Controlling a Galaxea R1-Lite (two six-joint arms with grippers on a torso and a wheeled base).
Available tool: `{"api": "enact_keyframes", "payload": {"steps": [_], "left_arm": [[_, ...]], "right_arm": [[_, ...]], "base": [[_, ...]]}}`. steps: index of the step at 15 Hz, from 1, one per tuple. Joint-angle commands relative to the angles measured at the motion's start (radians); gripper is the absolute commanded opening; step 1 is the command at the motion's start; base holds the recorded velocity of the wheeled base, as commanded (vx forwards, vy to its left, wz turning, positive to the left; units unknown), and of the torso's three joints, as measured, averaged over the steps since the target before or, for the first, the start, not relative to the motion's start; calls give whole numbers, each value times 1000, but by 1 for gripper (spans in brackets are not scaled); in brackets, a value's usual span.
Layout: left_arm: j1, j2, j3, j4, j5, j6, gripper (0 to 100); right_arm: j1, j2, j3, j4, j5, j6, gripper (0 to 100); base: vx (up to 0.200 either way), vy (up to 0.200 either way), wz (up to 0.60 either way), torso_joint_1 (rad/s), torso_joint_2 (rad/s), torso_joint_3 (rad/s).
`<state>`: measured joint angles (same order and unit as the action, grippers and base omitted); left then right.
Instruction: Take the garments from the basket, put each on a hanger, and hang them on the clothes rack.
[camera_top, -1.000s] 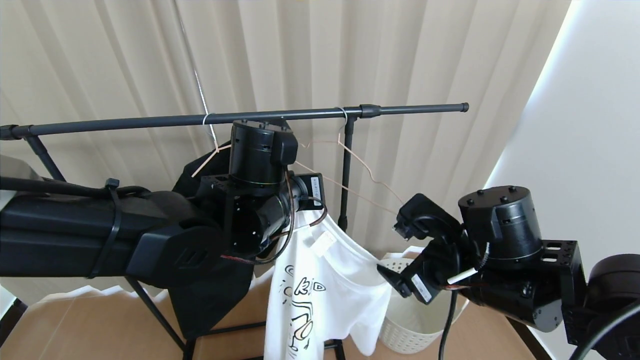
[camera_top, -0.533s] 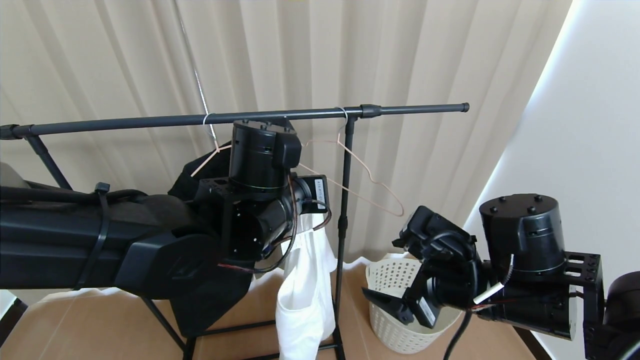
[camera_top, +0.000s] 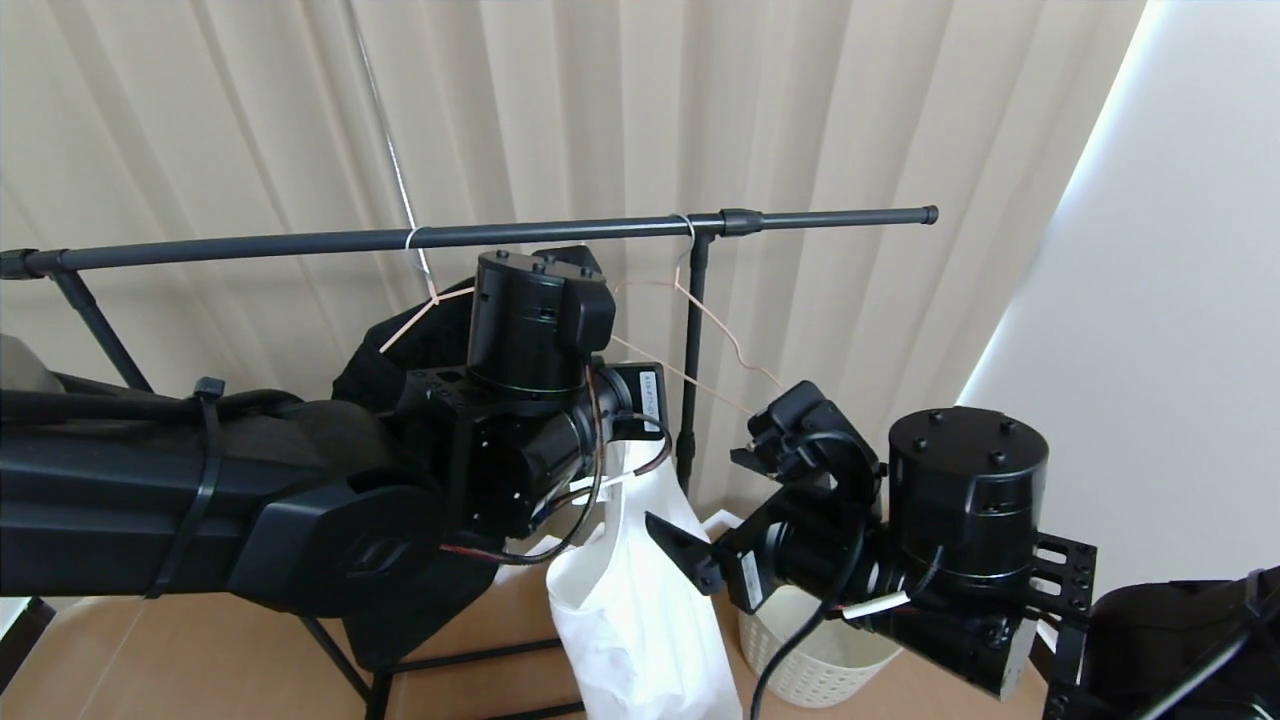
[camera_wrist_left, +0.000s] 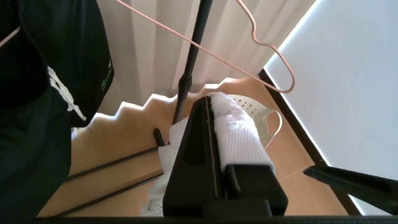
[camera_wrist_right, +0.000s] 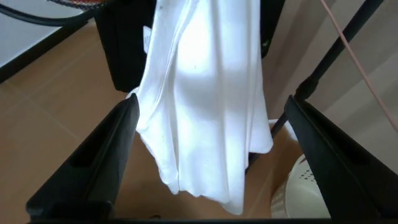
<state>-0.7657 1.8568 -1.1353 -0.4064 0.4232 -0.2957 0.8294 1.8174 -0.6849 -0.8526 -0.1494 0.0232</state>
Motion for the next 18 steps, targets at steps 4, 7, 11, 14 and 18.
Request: {"api": "enact_keyframes", "payload": {"steps": [4, 7, 11, 14, 18], "left_arm": [[-7, 5, -1, 0, 9, 0, 0], [-9, 10, -3, -2, 29, 0, 0], [-9, 10, 0, -15, 34, 3, 0], [-9, 7, 0, -15, 34, 3, 0], [-9, 7, 2, -15, 34, 3, 0]], "right_arm": [[65, 63, -81, -13, -130, 43, 100], [79, 85, -122, -13, -199, 61, 100], [47, 148, -154, -43, -282, 58, 100], [24, 154, -145, -42, -277, 57, 100], [4, 172, -116, -42, -260, 35, 100]], "base": [[0, 0, 0, 0, 0, 0], [0, 0, 0, 0, 0, 0], [0, 0, 0, 0, 0, 0], [0, 0, 0, 0, 0, 0], [0, 0, 0, 0, 0, 0]]}}
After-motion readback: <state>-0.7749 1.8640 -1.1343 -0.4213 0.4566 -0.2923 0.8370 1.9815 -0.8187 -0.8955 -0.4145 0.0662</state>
